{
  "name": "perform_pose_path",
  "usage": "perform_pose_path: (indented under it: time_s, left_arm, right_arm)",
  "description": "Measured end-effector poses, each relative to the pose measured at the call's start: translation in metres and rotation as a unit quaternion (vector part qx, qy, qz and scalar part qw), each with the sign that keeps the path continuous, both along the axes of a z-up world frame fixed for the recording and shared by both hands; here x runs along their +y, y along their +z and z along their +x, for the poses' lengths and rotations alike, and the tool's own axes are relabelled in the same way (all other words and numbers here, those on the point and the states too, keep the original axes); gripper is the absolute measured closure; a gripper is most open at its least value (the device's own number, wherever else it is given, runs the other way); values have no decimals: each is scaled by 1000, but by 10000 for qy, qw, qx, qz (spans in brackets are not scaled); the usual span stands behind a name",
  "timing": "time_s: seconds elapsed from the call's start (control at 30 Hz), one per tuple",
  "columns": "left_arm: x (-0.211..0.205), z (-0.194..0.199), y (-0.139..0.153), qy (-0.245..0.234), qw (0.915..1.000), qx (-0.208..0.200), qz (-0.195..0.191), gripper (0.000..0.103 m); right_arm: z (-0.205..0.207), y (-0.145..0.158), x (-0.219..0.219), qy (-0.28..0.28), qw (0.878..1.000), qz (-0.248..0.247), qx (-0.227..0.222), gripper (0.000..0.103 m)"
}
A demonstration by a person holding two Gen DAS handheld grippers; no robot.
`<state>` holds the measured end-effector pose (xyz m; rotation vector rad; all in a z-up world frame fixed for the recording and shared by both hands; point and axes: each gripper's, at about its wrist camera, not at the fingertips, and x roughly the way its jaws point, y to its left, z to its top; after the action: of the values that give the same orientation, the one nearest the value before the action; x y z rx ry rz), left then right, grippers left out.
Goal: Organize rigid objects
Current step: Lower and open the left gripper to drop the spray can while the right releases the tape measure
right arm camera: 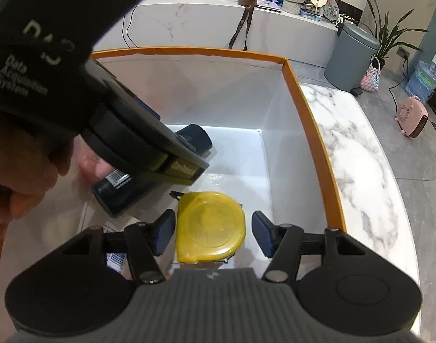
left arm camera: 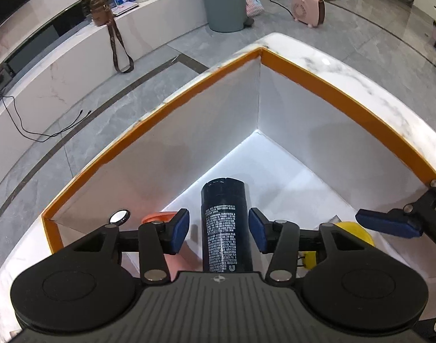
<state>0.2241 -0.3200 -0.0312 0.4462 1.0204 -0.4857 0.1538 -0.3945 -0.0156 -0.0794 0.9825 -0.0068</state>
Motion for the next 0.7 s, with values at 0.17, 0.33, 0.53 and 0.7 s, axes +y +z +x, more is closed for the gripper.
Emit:
perform_pose_path:
  time_s: [0.17, 0.33, 0.53, 0.7]
  left_arm:
    - [0, -2, 4, 4, 9999, -118, -61, 40]
    - [0, -5, 6, -27, 9999, -153, -54, 40]
    - [5, -9, 12, -40, 9997, -212, -93, 39]
    - [11, -18, 22, -157, 9994, -269, -181, 37]
  right_arm:
    - [-2, 1, 0, -4, 10000, 42, -9, 42]
    - [-3, 3, 1, -20, 10000, 66, -22, 42]
    - [-7, 10, 4, -9, 9999, 57, -90, 38]
    - [-11, 19, 9, -129, 9994, -125, -294, 24]
